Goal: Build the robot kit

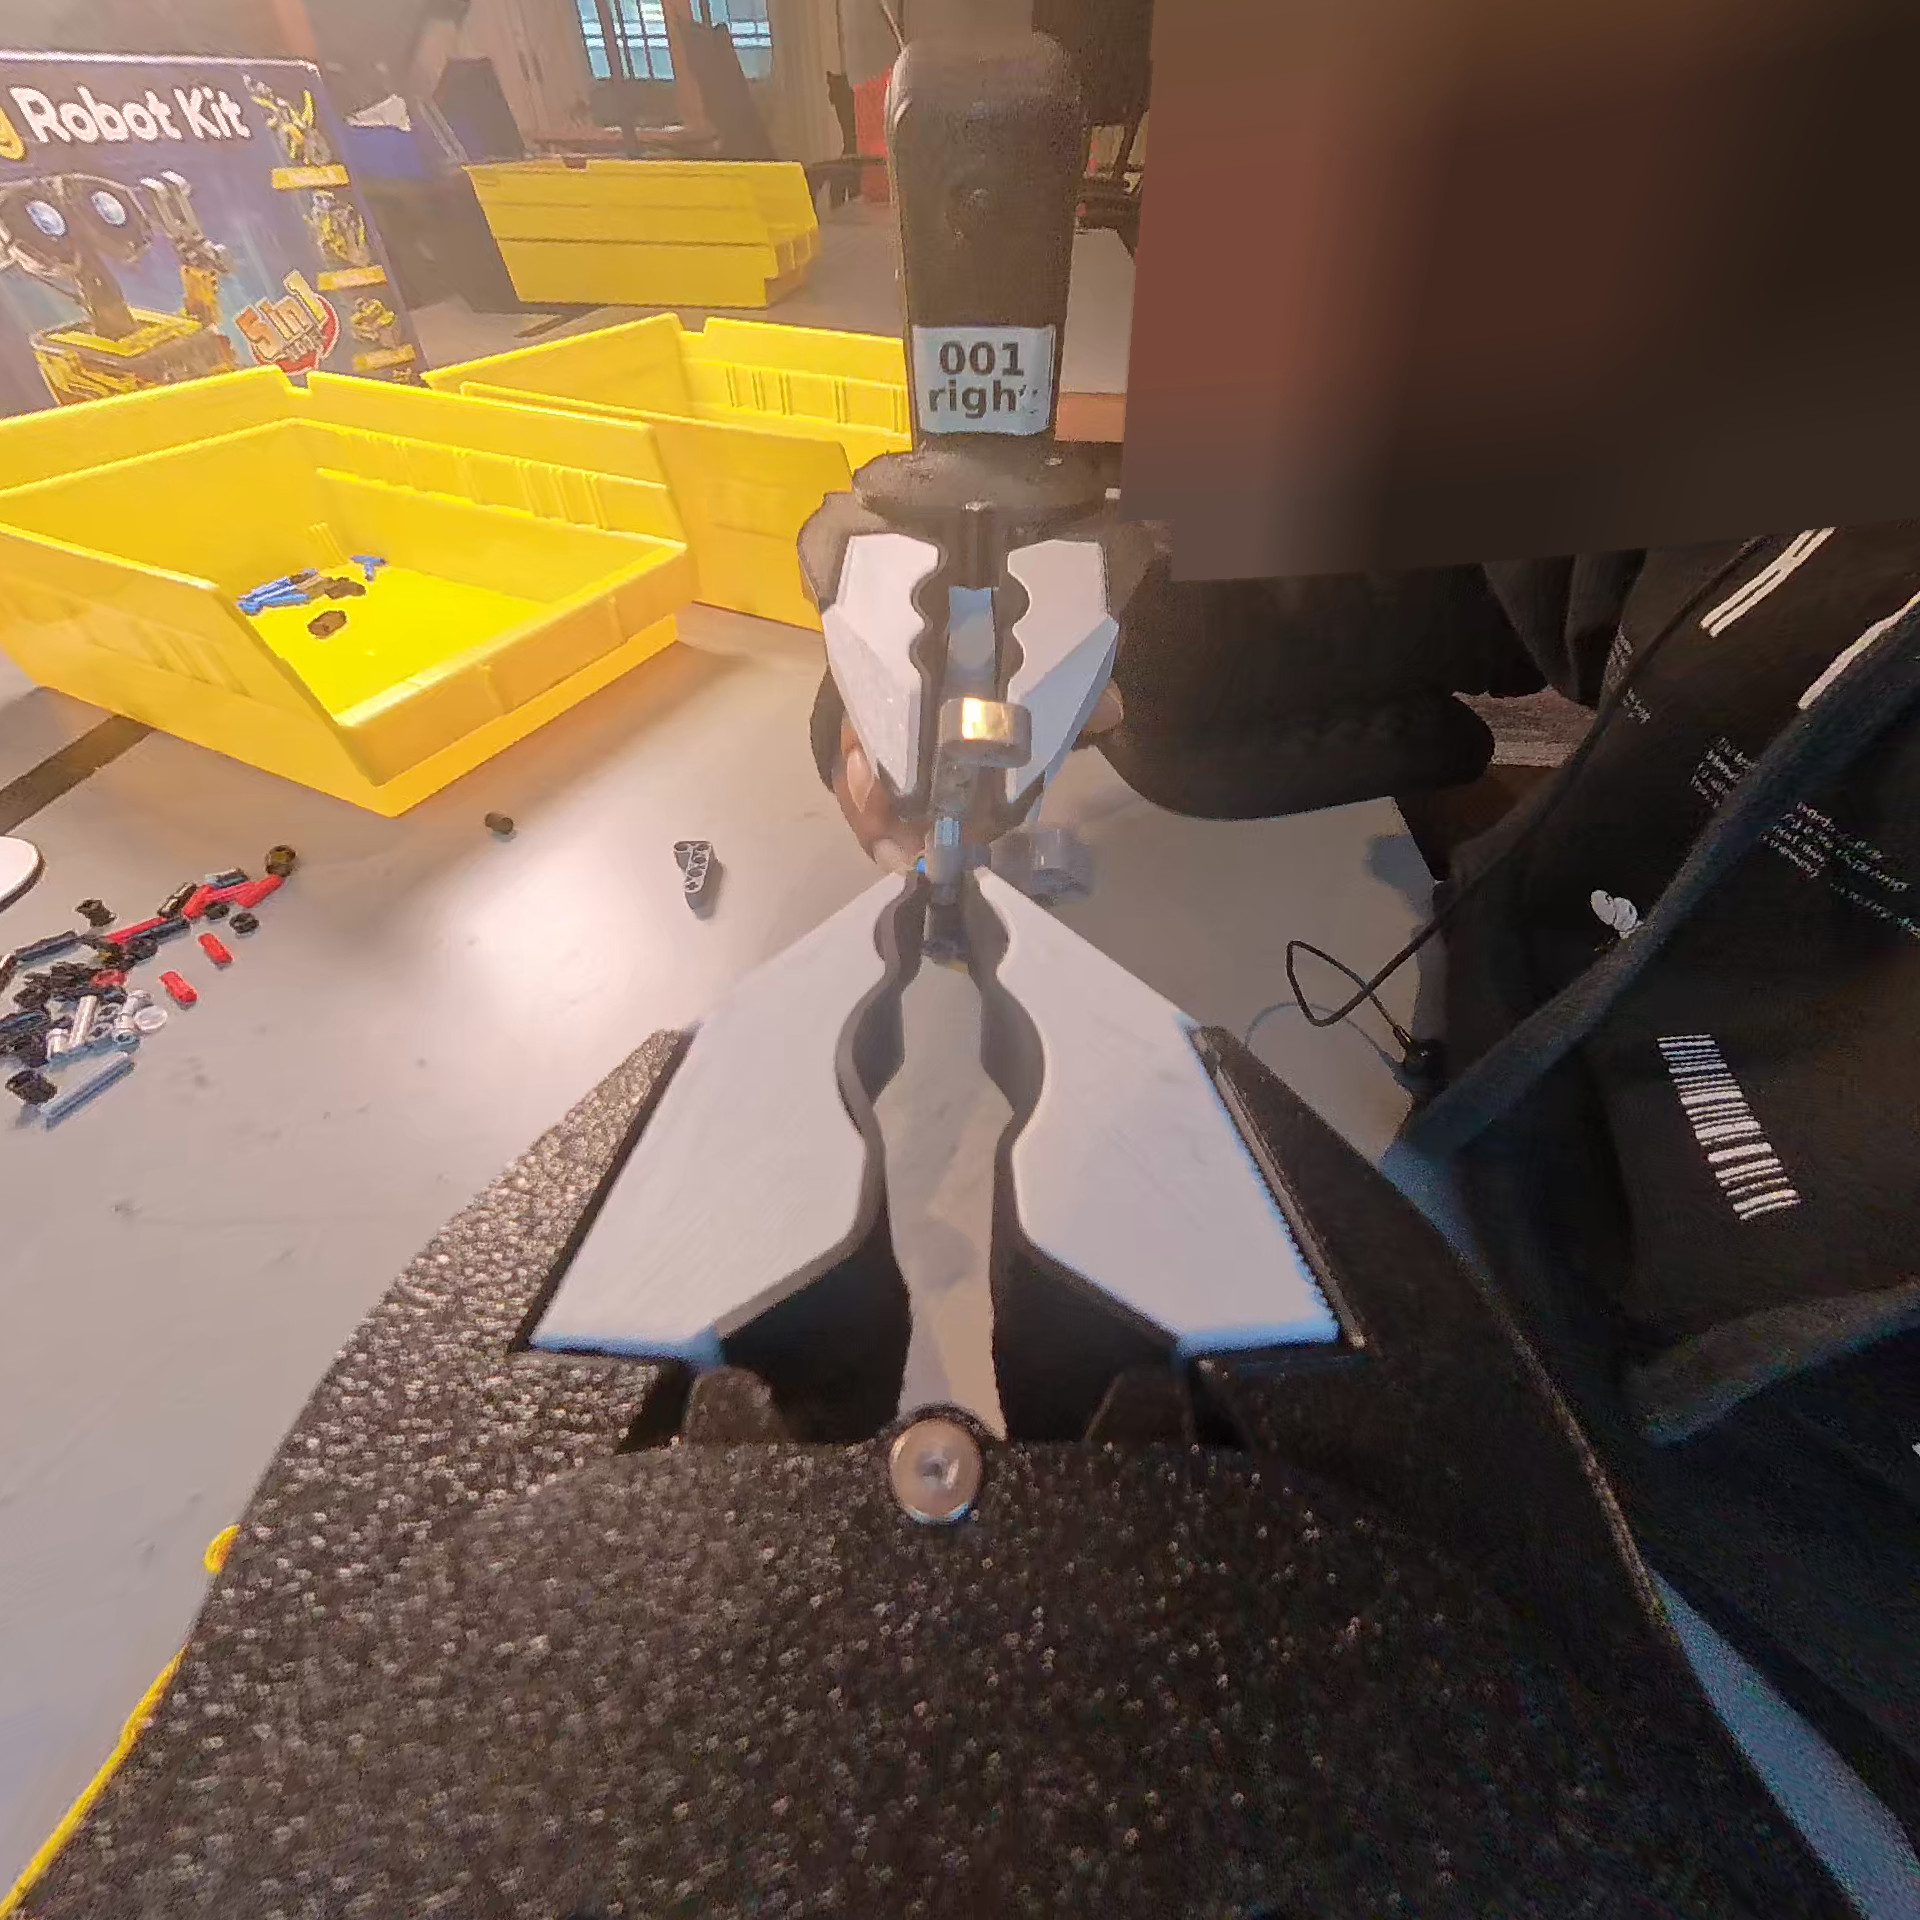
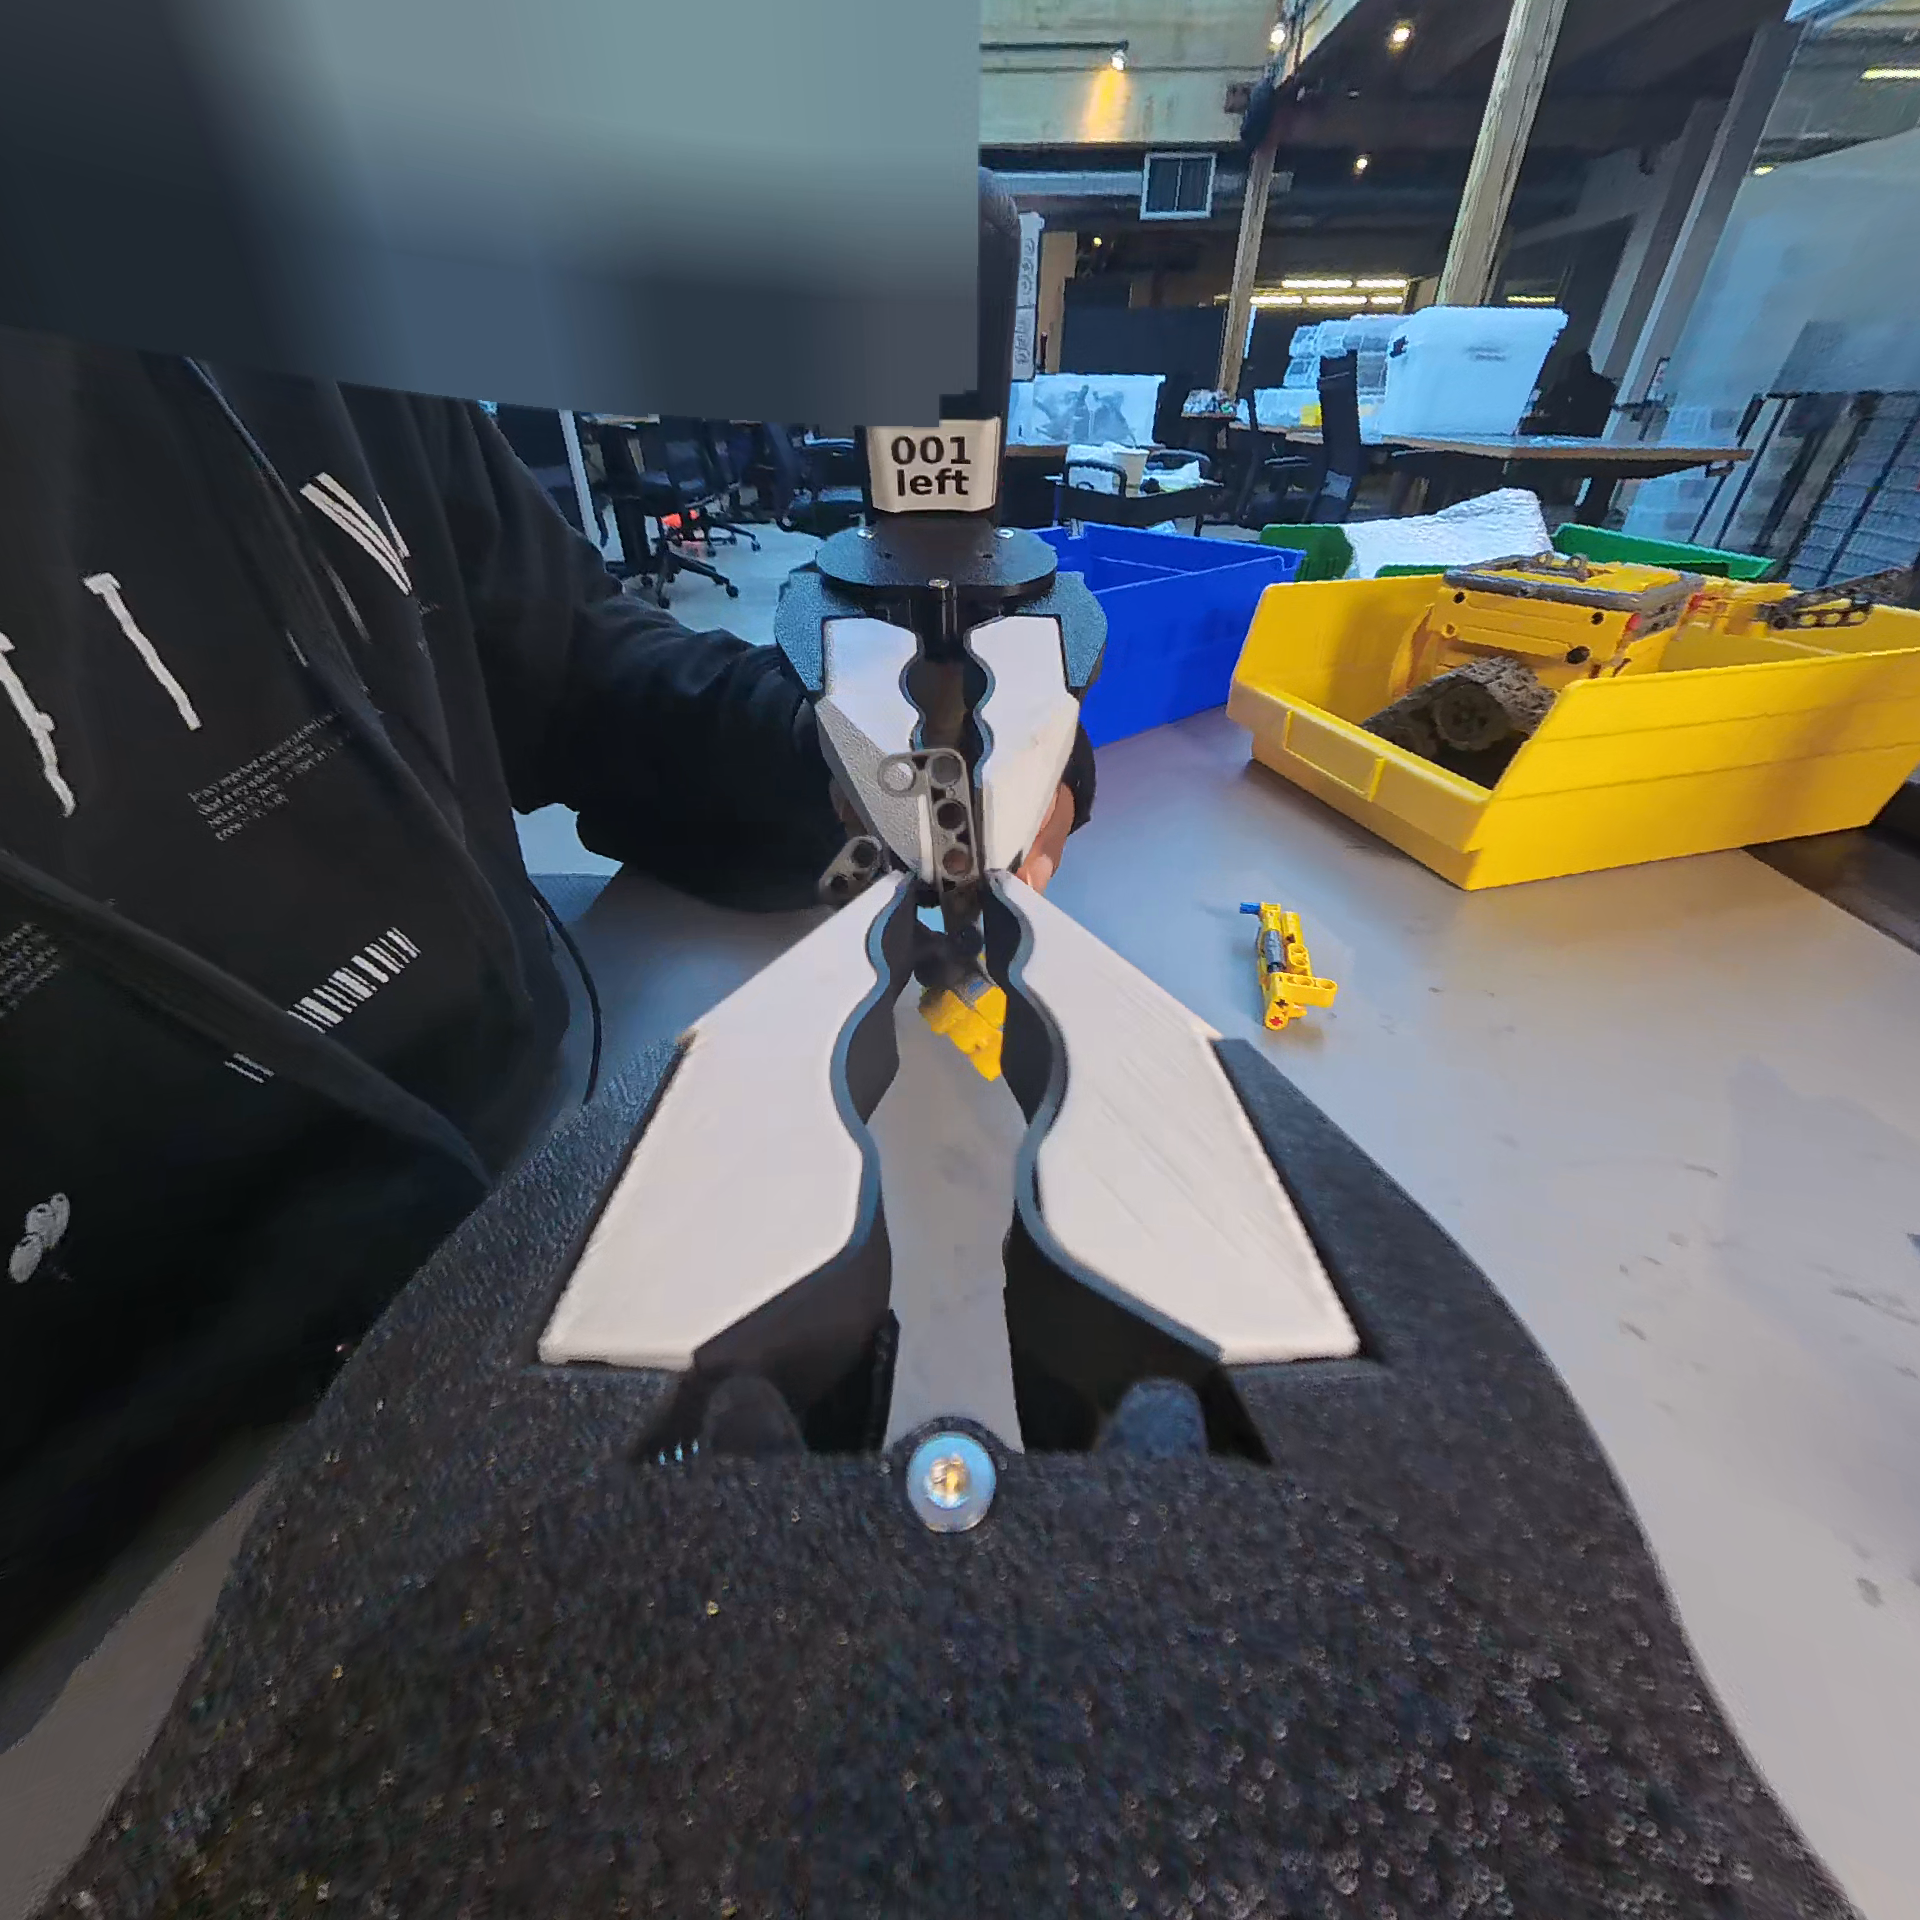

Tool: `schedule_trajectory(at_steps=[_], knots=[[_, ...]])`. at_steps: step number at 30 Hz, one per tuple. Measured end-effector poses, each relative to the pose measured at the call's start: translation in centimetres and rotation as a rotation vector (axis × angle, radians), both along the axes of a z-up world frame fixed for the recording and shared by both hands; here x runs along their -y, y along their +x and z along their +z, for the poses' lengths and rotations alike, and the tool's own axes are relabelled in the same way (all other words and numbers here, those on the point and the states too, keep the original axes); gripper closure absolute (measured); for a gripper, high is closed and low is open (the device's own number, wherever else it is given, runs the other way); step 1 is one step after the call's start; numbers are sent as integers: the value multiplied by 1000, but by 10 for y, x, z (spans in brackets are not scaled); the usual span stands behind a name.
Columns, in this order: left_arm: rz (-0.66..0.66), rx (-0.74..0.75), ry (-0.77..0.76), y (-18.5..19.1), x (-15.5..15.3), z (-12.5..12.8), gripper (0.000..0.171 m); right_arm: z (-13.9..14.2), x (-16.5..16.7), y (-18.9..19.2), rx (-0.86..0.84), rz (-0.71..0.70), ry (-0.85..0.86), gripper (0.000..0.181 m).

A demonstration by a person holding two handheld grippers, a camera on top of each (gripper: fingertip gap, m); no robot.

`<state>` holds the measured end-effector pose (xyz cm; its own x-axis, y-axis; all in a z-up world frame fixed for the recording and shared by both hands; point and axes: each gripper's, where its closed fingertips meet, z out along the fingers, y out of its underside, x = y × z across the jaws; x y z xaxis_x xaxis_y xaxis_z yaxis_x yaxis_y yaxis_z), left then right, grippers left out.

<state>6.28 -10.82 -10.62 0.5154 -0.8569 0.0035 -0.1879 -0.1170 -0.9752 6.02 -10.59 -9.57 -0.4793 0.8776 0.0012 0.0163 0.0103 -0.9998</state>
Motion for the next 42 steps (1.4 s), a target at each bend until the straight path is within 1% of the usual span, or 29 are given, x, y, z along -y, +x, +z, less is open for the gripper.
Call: schedule_trajectory(at_steps=[2, 5, 8, 11, 14, 15, 21, 24, 26, 28, 30, 33, 38, 41, 42], knots=[[2, -1, -10, 0, -1, -2, 166, 1, -2, 1, -2, -13, 12, 168], [0, 4, -17, 1, -1, -4, 166, -3, -4, 0, 17, -32, 44, 173], [4, 32, -20, 1, -2, -3, 166, -3, -4, 0, 26, -32, 38, 173], [11, 84, -19, 1, -4, 2, 165, 1, -6, 0, 5, -34, -4, 174], [15, 130, -31, 2, -5, 5, 163, 7, -6, -1, -19, -26, -81, 174], [13, 140, -33, 3, -5, 6, 165, 8, -6, -1, -22, -21, -104, 174], [8, 132, -46, 1, -3, 8, 166, 8, -5, -4, -7, -4, -182, 174], [8, 164, -50, 0, -2, 12, 166, 11, -4, -4, -15, 7, -250, 174], [6, 161, -47, 1, -1, 13, 166, 10, -2, -3, -9, 9, -239, 174], [1, 165, -47, 2, 0, 15, 166, 13, 0, -2, -22, 25, -271, 174], [-7, 138, -51, 6, 2, 11, 166, 8, 6, -4, -4, 35, -243, 174], [1, 139, -25, 5, 0, 18, 166, 16, 5, -5, -43, 36, -265, 174], [6, 111, -47, 2, -2, 11, 165, 11, 3, -9, -19, 33, -281, 174], [7, 83, -47, 0, -4, 9, 165, 9, -1, -11, 2, 25, -243, 173], [6, 81, -49, -1, -4, 8, 165, 8, -1, -11, 9, 21, -214, 169]])
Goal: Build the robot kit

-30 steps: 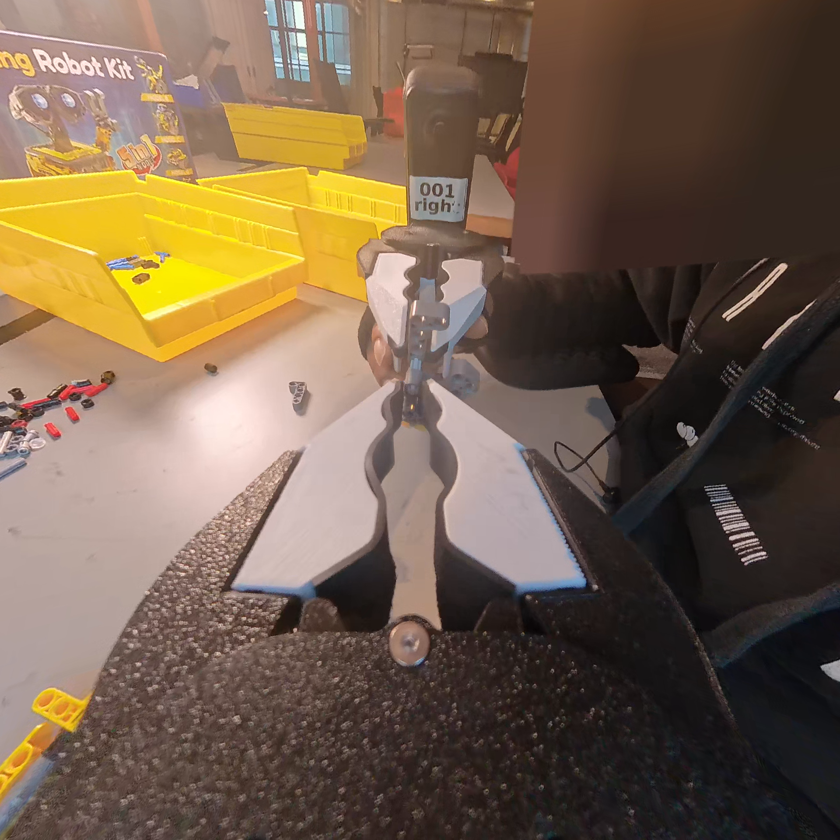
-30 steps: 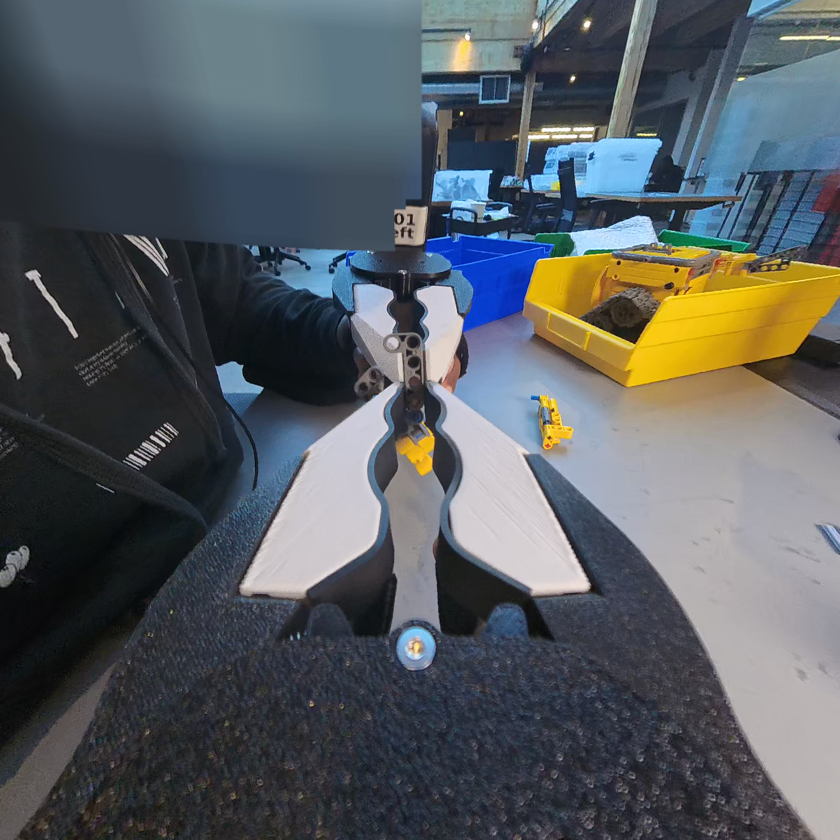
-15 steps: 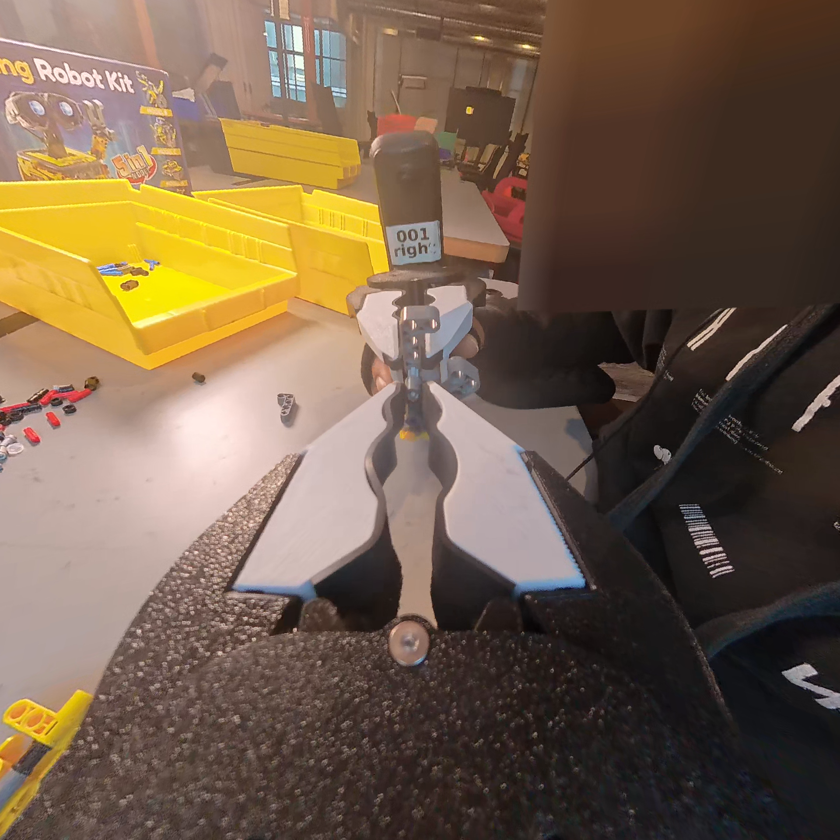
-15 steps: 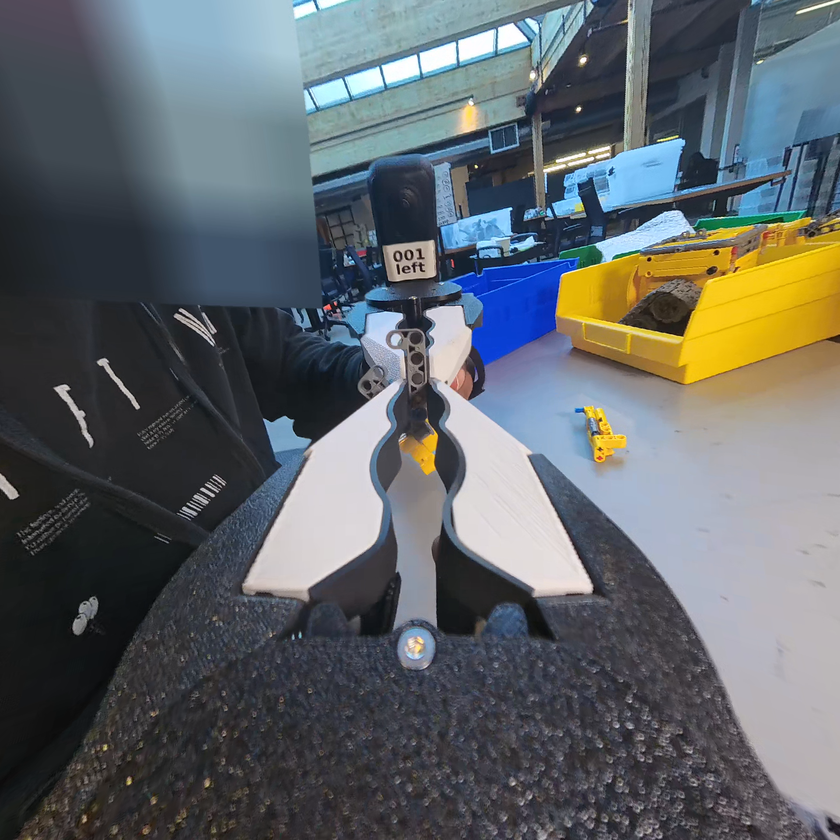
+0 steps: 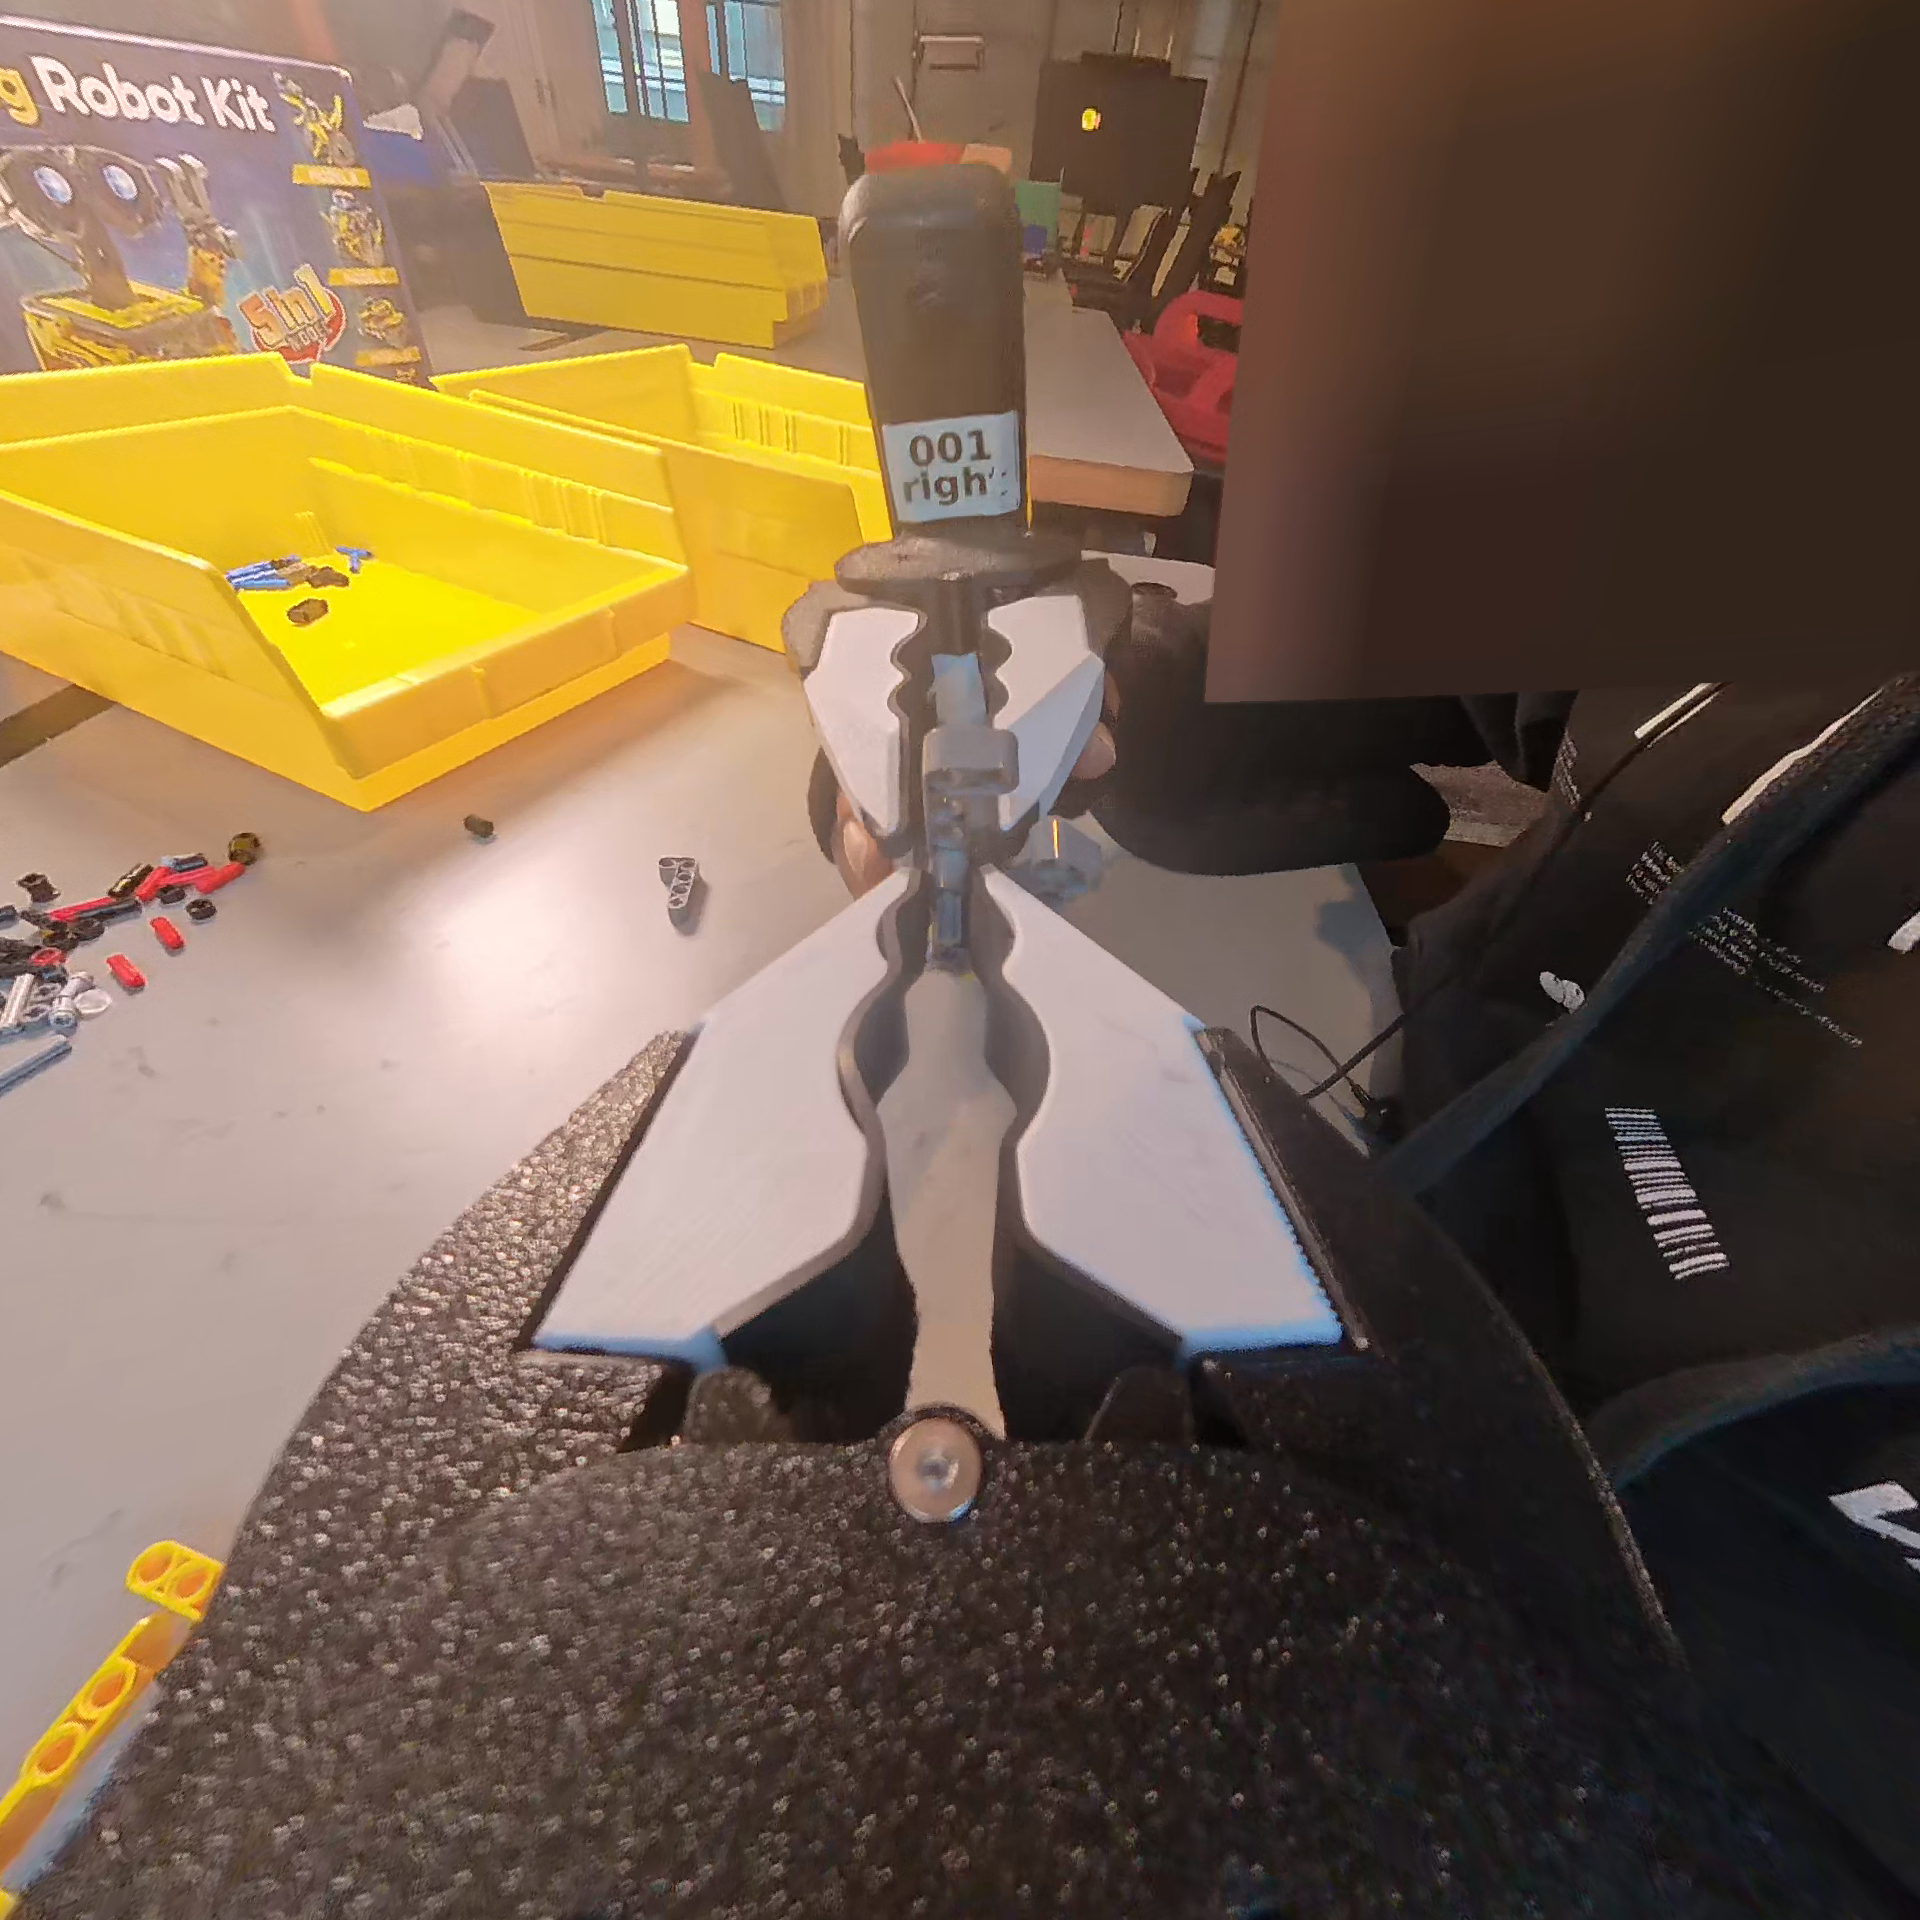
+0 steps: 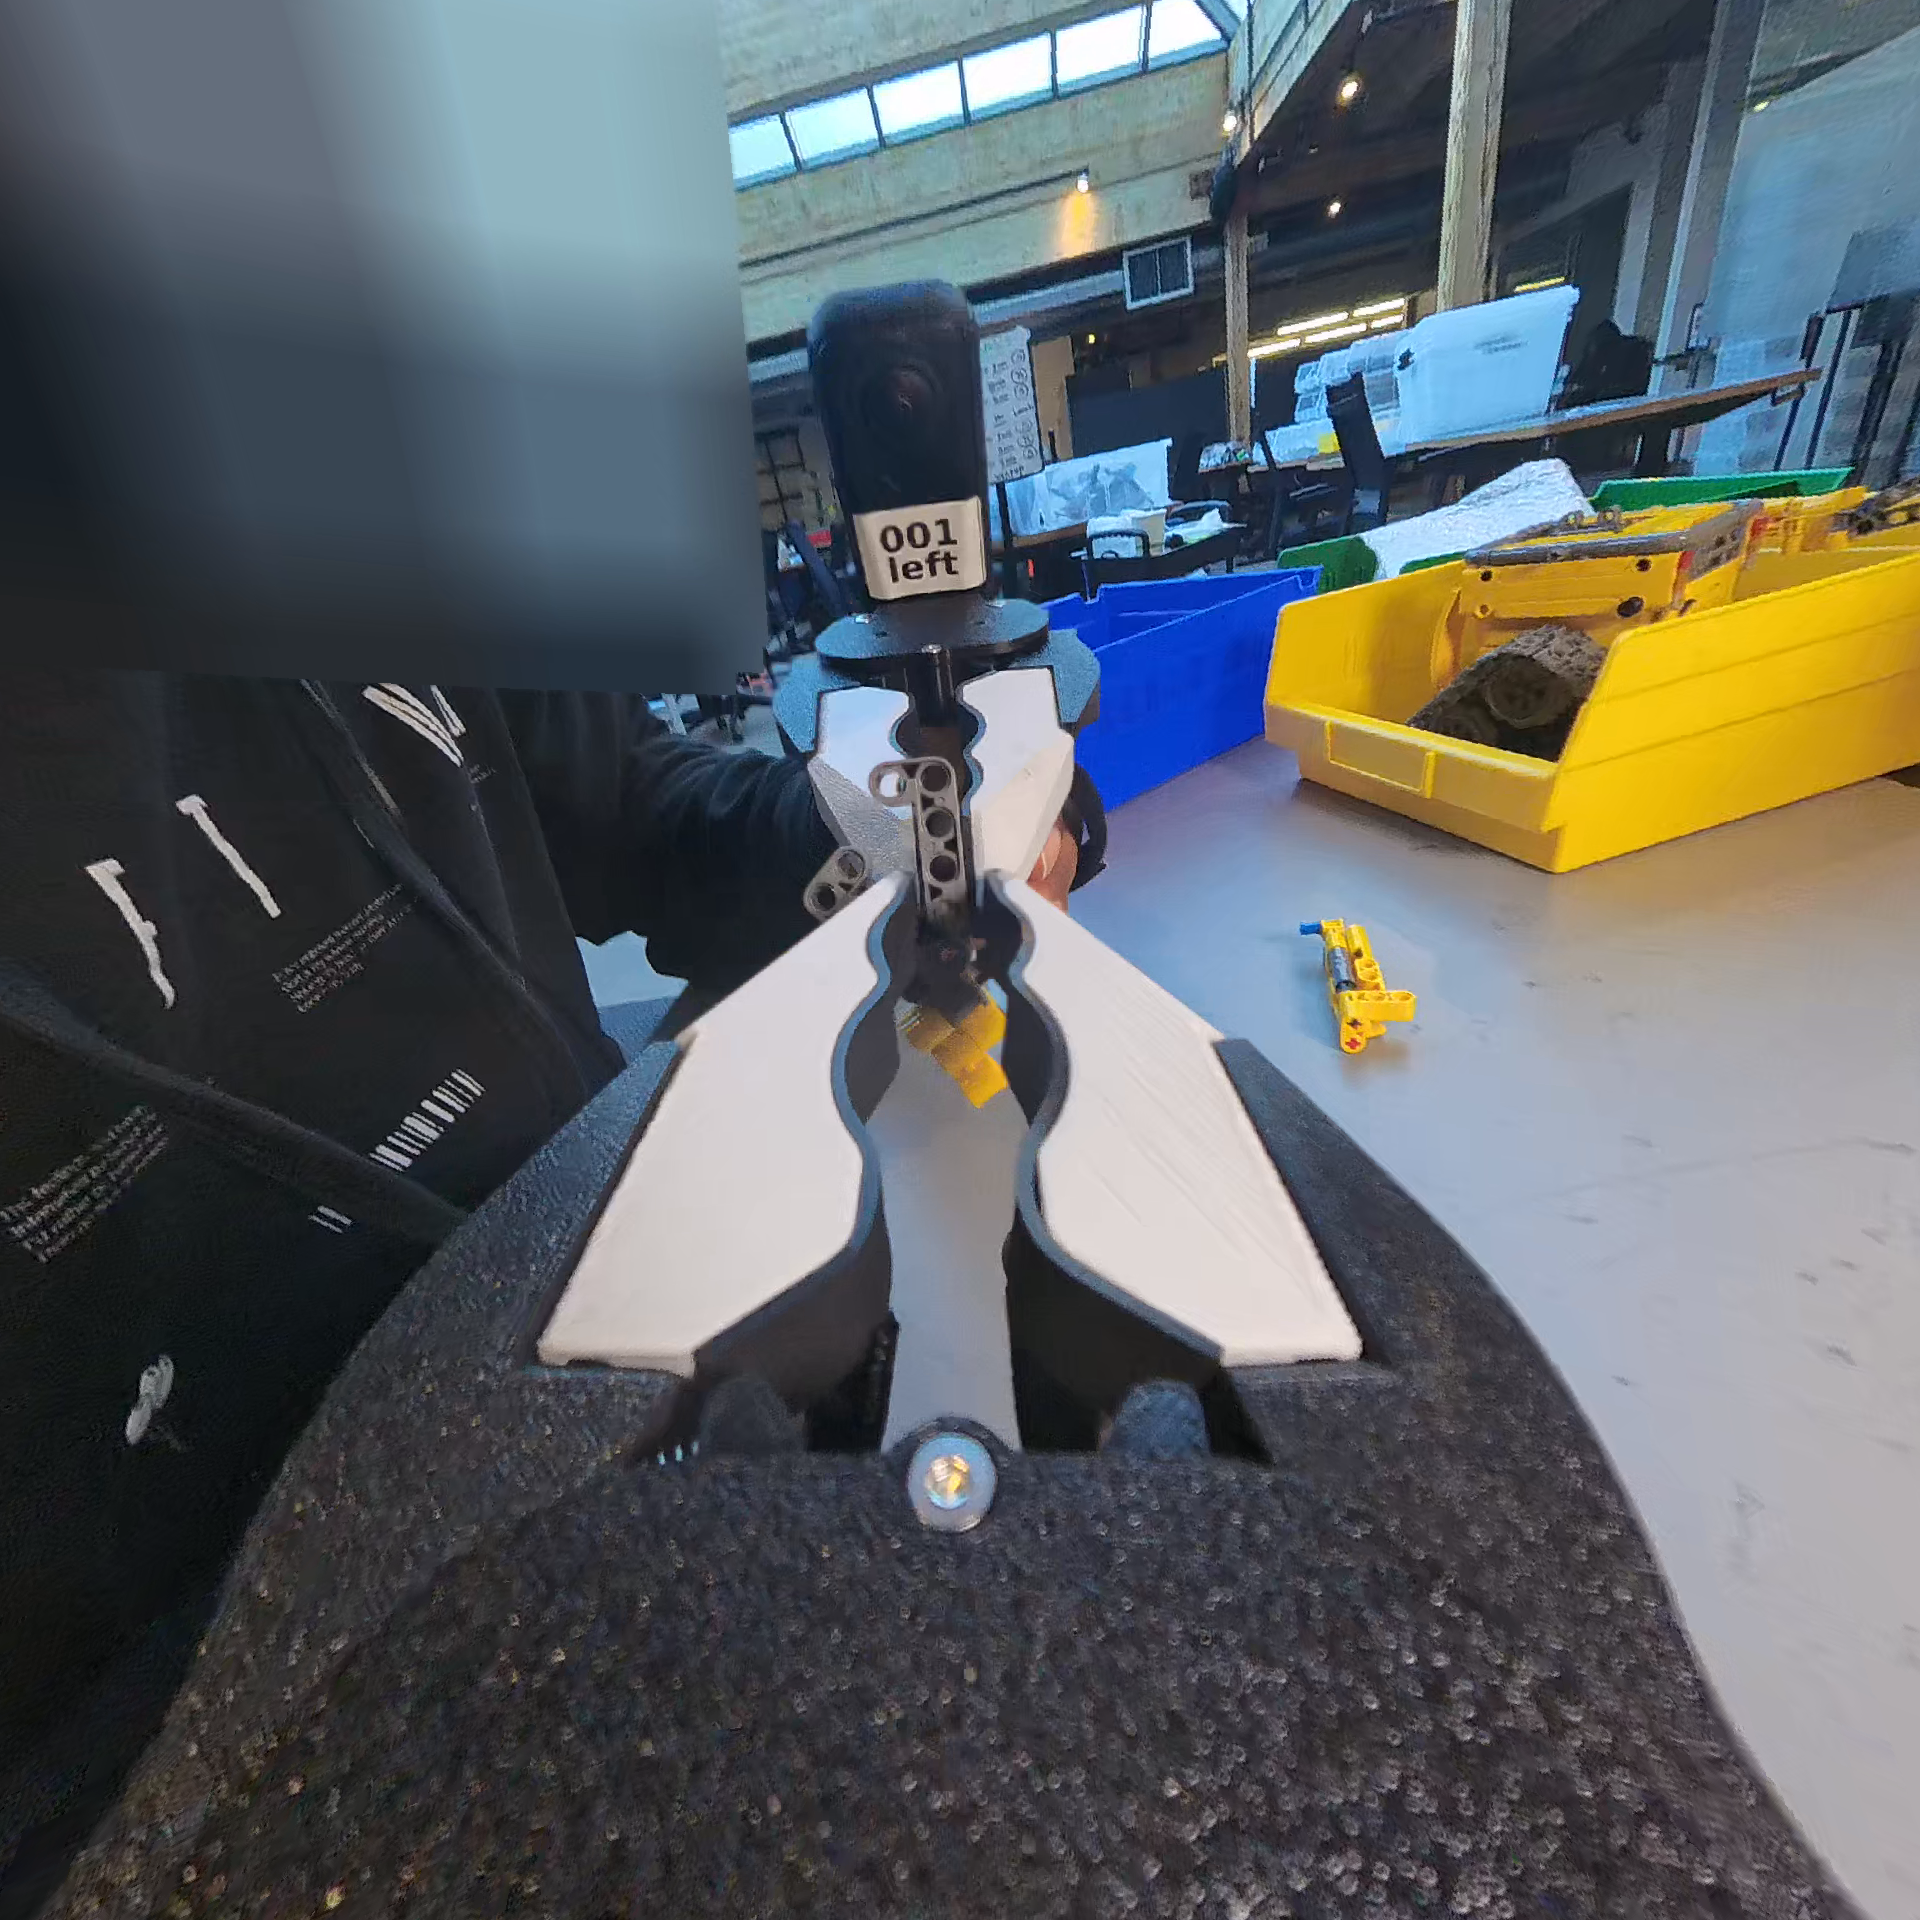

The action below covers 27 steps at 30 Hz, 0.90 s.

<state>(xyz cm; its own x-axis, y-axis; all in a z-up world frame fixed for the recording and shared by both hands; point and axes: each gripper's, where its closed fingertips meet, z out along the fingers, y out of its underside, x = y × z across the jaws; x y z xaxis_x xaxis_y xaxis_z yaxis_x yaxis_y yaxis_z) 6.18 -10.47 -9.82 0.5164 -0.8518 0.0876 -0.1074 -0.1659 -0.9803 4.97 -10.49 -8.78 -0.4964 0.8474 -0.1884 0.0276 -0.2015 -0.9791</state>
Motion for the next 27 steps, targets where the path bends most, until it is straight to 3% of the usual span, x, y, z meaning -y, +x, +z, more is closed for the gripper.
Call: schedule_trajectory(at_steps=[8, 15, 20, 27], knots=[[-36, -61, -34, 2, 3, -14, 165, -15, 3, 4, 84, -11, 207, 174], [-54, -314, -50, 2, 5, -56, 165, -65, 4, 6, 245, -9, 539, 173], [-71, -400, -65, 4, 6, -81, 165, -90, 4, 8, 325, 40, 593, 174], [-80, -398, -93, -5, 6, -84, 163, -93, 0, 8, 341, 38, 608, 175]])
